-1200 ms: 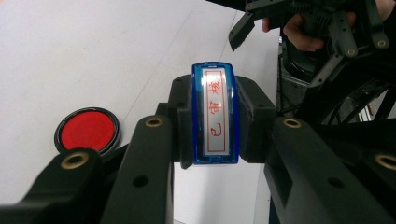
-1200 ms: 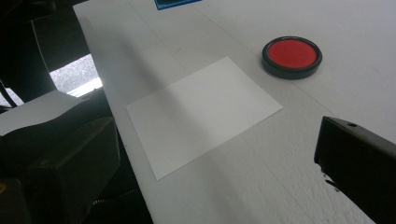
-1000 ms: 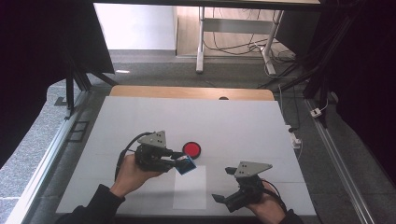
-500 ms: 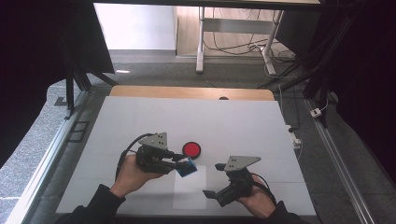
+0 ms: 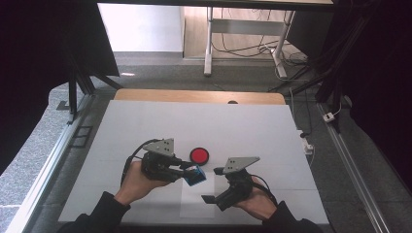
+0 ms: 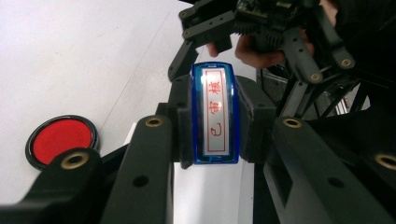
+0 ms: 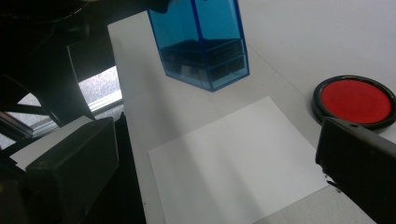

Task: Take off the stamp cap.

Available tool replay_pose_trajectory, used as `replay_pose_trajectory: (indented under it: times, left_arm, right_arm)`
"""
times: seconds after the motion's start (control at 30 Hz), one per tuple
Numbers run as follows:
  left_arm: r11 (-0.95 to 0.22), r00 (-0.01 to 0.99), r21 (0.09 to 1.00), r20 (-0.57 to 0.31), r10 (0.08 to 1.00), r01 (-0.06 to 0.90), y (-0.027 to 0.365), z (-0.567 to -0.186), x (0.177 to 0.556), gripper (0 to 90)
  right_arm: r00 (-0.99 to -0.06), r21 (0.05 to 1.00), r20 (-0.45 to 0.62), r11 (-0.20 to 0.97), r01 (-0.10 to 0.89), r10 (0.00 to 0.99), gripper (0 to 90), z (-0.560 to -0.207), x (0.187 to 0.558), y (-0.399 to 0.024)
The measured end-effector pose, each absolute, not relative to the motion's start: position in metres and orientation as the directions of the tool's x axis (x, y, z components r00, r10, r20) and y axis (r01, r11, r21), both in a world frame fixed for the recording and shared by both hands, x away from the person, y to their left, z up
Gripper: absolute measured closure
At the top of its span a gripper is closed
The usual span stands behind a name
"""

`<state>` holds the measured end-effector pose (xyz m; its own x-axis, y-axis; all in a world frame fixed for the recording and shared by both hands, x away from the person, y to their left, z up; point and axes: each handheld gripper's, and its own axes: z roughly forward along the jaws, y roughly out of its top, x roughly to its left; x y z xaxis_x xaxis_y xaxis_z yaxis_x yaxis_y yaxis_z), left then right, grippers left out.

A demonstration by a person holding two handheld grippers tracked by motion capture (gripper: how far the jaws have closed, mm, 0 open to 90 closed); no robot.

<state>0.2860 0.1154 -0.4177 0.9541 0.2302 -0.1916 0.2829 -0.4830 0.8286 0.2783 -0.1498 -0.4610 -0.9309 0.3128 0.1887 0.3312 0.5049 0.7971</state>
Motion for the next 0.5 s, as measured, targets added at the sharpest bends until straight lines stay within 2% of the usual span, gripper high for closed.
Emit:
replay_pose_trajectory:
  times: [0.2,0.43,0.5]
  left_arm:
    - [-0.481,0.958,0.832,-0.199,0.208,0.277,0.116,-0.417,0.286,70.4]
    - [-0.481,0.967,0.84,-0.196,0.164,0.252,0.115,-0.416,0.285,70.4]
    - [-0.488,0.969,0.838,-0.188,0.161,0.243,0.114,-0.416,0.284,70.4]
  right_arm:
    - [-0.935,0.788,0.224,0.513,0.34,0.277,0.0,-0.462,0.283,-0.142]
    - [-0.949,0.799,0.213,0.517,0.307,0.234,0.0,-0.462,0.284,-0.135]
    - [-0.951,0.799,0.208,0.521,0.3,0.228,2.8,-0.461,0.285,-0.133]
